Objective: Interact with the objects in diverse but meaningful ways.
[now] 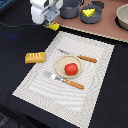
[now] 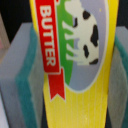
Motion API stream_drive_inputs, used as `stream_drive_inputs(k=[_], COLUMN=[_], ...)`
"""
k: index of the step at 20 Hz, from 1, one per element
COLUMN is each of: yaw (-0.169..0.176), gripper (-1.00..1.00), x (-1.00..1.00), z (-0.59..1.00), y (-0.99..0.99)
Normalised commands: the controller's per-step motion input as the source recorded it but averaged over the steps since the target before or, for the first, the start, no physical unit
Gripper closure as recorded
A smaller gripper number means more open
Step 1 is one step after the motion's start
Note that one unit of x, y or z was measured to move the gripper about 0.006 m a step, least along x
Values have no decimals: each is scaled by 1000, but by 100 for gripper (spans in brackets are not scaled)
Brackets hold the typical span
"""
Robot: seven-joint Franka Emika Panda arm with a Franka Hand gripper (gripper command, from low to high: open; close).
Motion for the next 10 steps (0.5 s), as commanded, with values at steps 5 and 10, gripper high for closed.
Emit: stream_drive_inputs(k=[5,10], yaw=[0,0], gripper=[100,100], x=[-155,-181], z=[-323,-347], y=[-210,-202])
